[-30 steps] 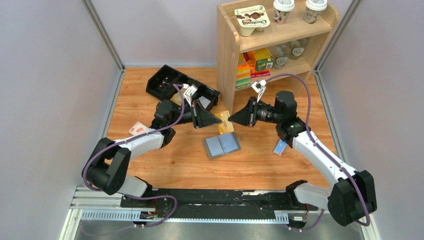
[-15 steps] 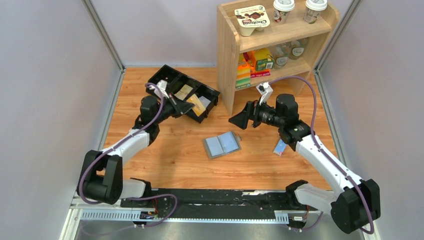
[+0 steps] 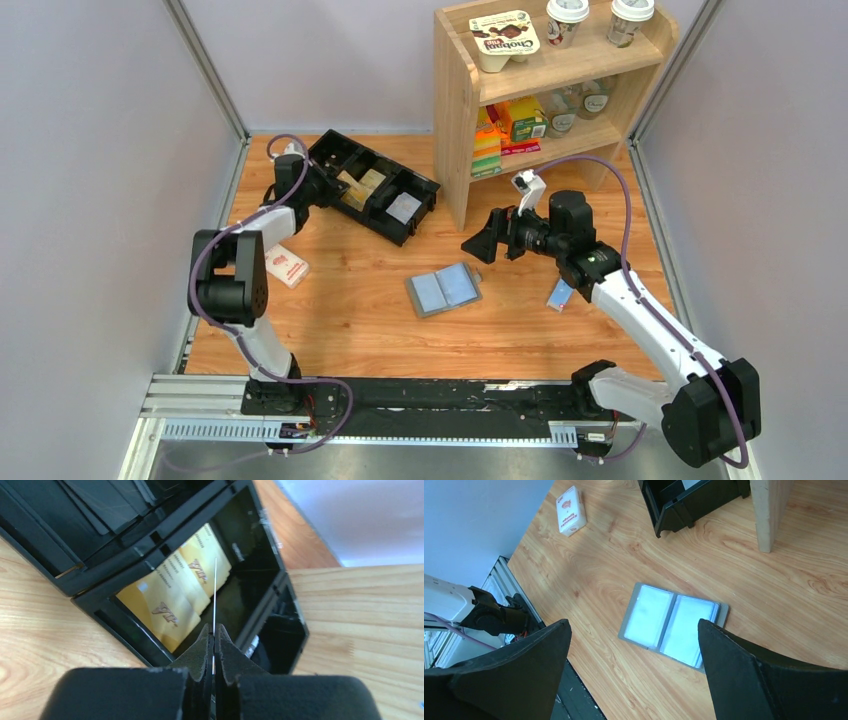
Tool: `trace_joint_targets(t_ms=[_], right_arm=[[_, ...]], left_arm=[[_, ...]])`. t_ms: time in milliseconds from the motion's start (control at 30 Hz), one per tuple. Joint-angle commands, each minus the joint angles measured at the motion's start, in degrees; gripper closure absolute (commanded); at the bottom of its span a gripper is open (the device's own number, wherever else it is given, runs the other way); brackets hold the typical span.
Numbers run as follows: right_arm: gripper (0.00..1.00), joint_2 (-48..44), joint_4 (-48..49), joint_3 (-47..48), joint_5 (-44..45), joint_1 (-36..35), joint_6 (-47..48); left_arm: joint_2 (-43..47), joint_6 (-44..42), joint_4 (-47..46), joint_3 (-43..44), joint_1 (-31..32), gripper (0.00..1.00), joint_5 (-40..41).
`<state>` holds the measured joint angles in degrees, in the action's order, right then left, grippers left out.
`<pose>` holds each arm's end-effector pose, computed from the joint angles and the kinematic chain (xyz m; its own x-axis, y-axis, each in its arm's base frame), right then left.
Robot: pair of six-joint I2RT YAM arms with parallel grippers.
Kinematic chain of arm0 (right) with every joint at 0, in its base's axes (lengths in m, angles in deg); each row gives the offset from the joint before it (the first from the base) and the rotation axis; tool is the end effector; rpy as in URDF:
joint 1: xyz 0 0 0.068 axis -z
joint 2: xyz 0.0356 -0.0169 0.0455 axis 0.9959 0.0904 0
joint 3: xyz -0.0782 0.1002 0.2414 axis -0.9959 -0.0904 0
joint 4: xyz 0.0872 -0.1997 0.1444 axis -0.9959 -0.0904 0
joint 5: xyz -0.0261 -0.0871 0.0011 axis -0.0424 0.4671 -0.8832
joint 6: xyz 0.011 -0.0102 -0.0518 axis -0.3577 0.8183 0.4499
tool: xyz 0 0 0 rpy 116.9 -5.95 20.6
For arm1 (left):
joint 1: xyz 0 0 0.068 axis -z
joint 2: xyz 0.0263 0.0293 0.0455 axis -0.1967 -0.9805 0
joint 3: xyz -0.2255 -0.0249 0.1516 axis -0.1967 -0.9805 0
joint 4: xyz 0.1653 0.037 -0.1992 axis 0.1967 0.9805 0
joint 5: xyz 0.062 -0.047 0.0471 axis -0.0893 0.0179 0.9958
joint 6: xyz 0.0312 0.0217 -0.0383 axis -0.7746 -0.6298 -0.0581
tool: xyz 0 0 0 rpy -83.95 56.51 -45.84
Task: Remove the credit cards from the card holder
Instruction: Place the credit card in the storage box.
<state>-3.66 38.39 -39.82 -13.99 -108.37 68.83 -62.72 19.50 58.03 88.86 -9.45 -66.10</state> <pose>0.2169 0.1142 0.2967 -0.6278 0.0375 -0.7775 -0.5878 0.6319 0.5052 0.3786 -0.0222 0.2159 -0.5019 -0.7081 -0.4967 -0.1568 0.6392 -0.7528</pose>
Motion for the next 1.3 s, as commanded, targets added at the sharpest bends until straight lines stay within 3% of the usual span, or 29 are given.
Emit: trace_joint_targets(t_ms=[0,300,567,667,800,833,1000,1267], right_arm=[[0.00,-1.5,-0.5,1.1,0.8,-0.2,1.7],[0.00,2.0,-0.1,0.9,2.1,-2.5,2.9],[0.00,8.3,-0.9,2.0,10.9,-10.6,6.3],[0.00,11.3,-2.7,4.2,16.8,-14.8,6.7],[0.00,15.4,-4.8,7.3,24.9,-20.0,7.3],[0.00,16.5,-4.7,7.6,26.2,-21.0,7.8],[0.00,22.9,-5.4,9.0,34.9,-26.4,11.0],[0.00,33.2,-7.8,12.8,37.8,-31.3,10.3]], left_arm=[[-5.3,1.9,3.2,5.3,0.0,1.00,1.1],[-10.7,4.5,4.2,7.2,0.1,0.97,-0.2],[-12.5,1.5,8.9,9.7,0.1,0.67,-1.0],[-11.6,0.1,10.9,10.1,0.1,0.62,-1.8],[-7.8,-2.7,15.6,9.7,0.1,0.56,0.3],[-6.1,-3.8,17.5,9.3,0.1,0.50,0.7],[0.8,-8.9,21.5,6.6,0.1,0.49,2.7],[18.1,-22.0,30.8,-2.2,2.5,0.49,8.1]])
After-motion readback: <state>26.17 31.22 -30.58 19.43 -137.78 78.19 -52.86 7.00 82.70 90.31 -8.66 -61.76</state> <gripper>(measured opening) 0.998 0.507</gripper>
